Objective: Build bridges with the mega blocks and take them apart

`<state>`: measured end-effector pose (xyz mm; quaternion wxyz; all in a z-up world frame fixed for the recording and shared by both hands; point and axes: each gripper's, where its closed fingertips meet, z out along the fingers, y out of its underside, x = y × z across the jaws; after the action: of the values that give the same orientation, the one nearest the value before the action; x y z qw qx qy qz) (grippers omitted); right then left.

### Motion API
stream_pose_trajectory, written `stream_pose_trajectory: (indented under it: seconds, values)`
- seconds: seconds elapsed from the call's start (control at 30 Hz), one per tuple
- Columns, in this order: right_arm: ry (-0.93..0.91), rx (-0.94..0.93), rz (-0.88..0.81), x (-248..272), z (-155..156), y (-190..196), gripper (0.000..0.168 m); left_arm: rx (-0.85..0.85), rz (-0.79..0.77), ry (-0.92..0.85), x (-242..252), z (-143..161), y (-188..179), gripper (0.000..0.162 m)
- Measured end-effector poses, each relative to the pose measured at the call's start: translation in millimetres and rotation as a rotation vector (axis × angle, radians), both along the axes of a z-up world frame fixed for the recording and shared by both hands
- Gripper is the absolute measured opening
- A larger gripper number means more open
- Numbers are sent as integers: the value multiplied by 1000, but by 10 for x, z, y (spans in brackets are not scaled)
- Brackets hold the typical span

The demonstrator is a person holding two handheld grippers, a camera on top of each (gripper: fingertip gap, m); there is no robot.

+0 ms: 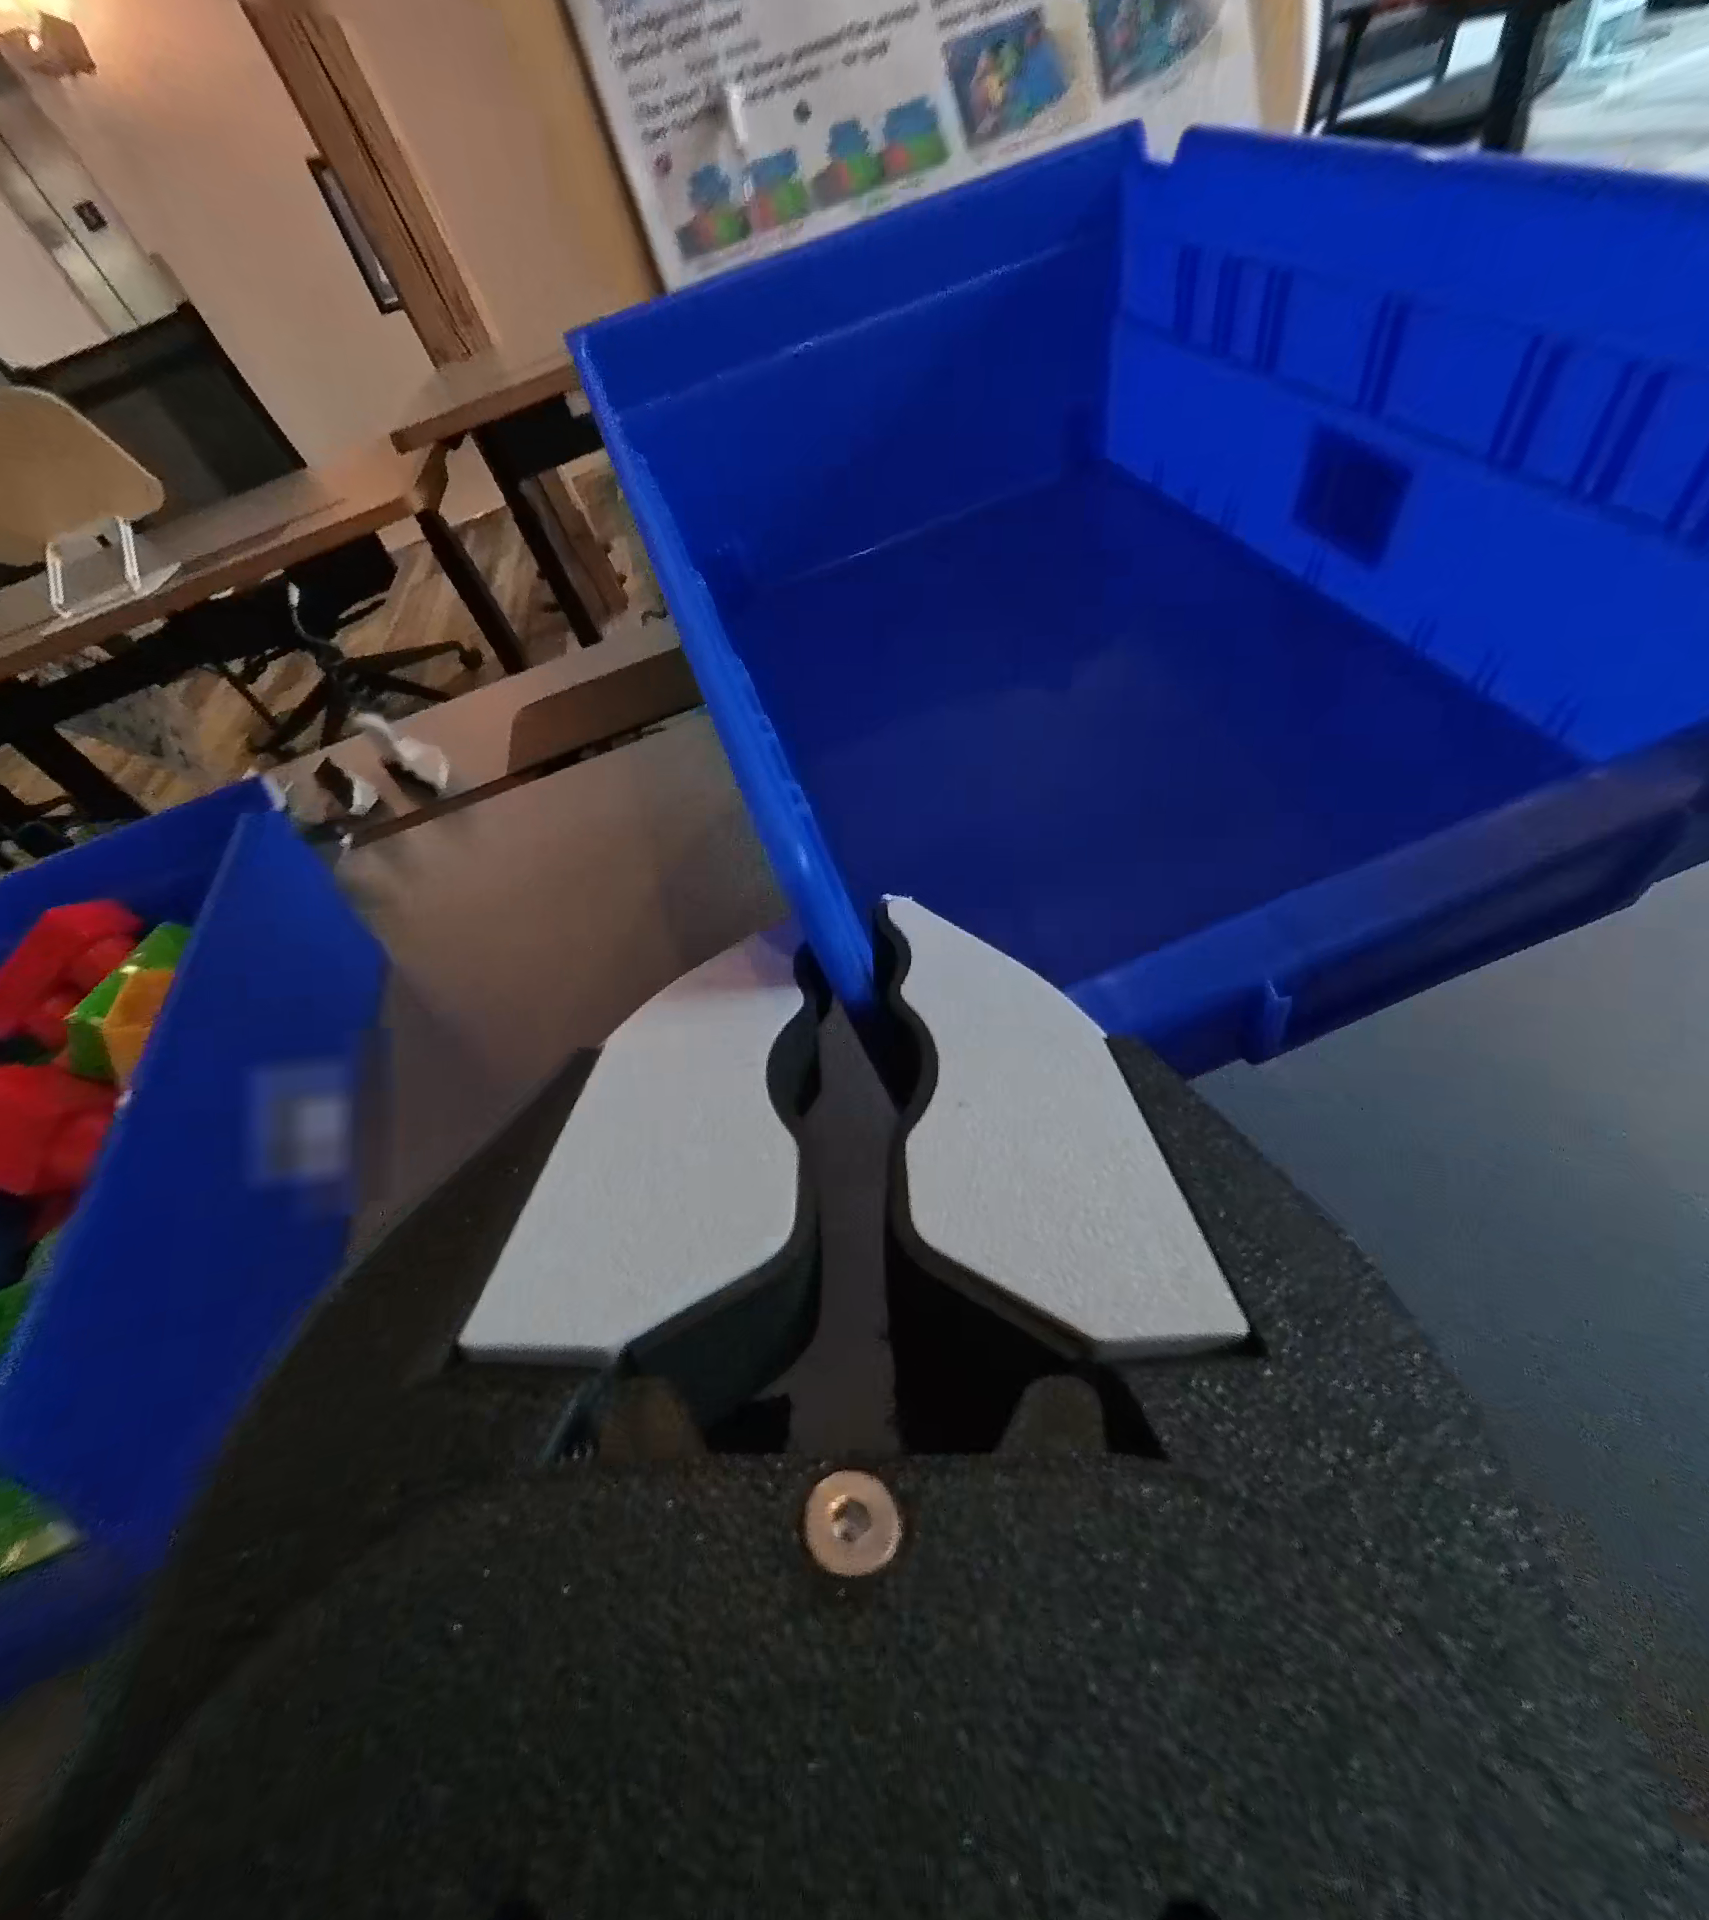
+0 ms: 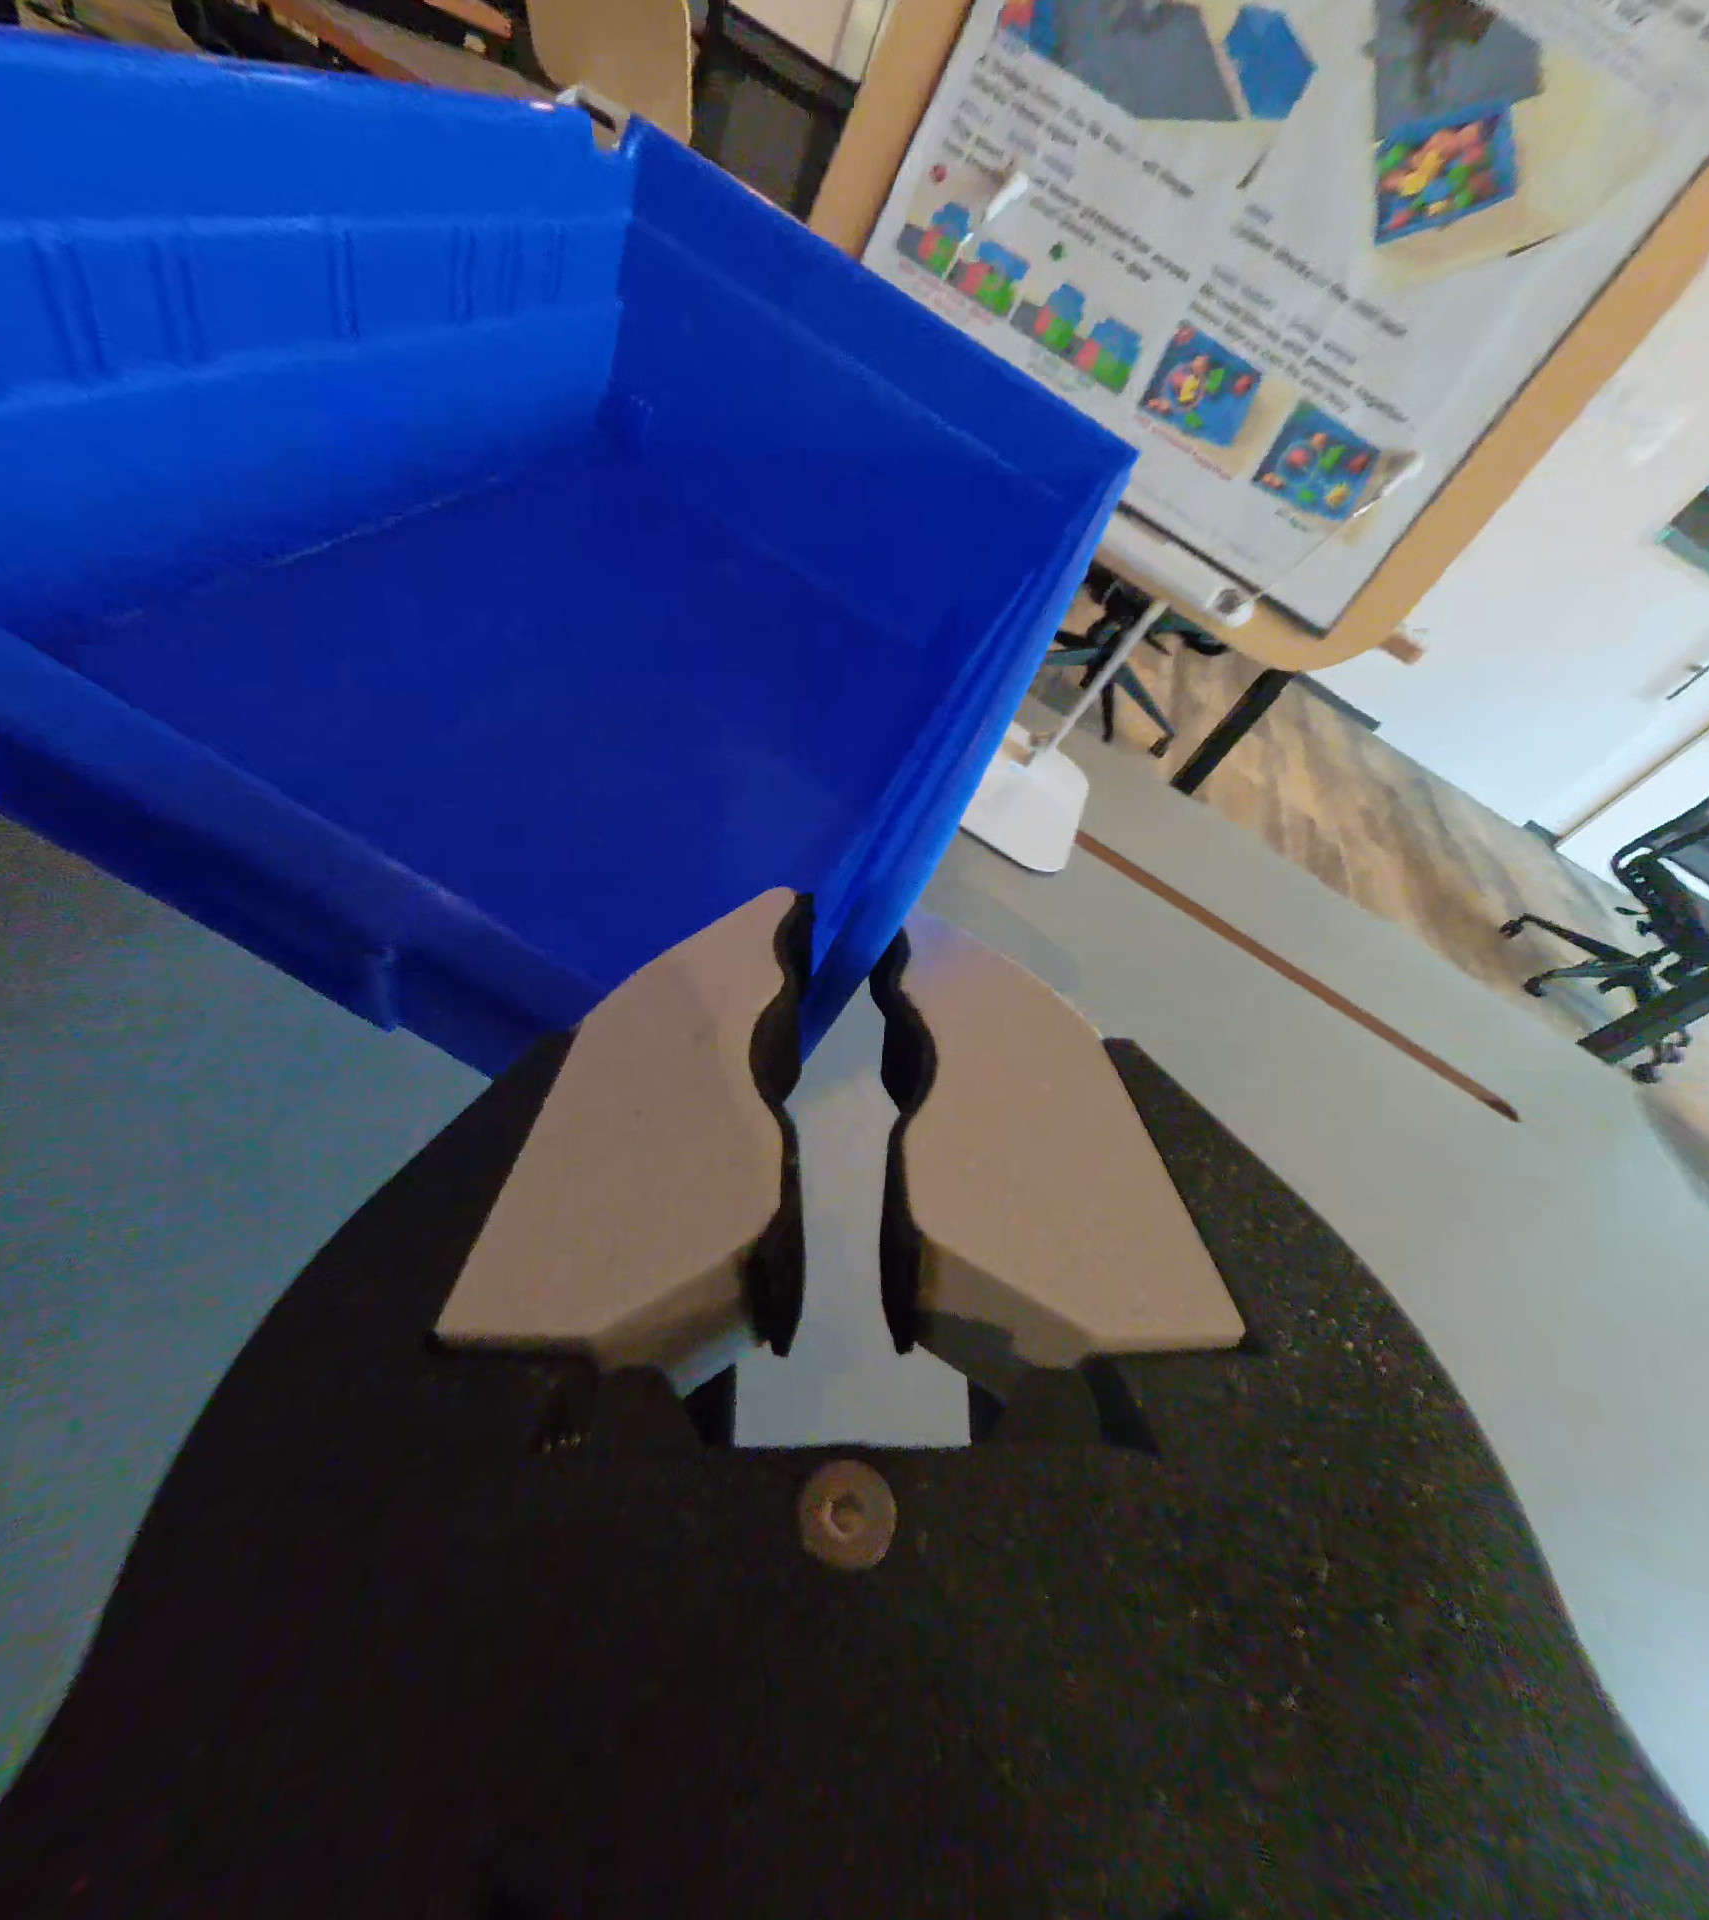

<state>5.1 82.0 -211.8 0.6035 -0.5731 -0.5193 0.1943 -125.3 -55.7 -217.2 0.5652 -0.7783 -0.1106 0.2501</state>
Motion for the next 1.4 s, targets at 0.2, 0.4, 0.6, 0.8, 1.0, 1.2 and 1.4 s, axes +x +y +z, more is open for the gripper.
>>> stream_pose_trajectory:
  seconds: [0.2,0.4,0.6,0.8,1.0,1.2,1.4]
  values:
    - [-18,74,-48,699,211,470,9,82,-51,-32,640,64,562,6]
    - [-73,92,-123,1479,154,1078,9,90,-127,-94,1328,-88,1305,6]
    - [-100,60,-181,2091,-113,1656,9,36,-164,-102,1887,-333,1938,7]
    - [-101,26,-198,2457,-326,2125,9,-24,-181,-80,2256,-505,2392,7]
    - [-105,4,-214,2704,-480,2492,8,-91,-221,-25,2537,-649,2714,9]
    - [-93,-14,-209,2901,-567,2695,8,-153,-276,-15,2732,-725,2928,12]
    - [-77,-34,-194,3042,-650,2871,8,-196,-319,18,2889,-772,3086,13]
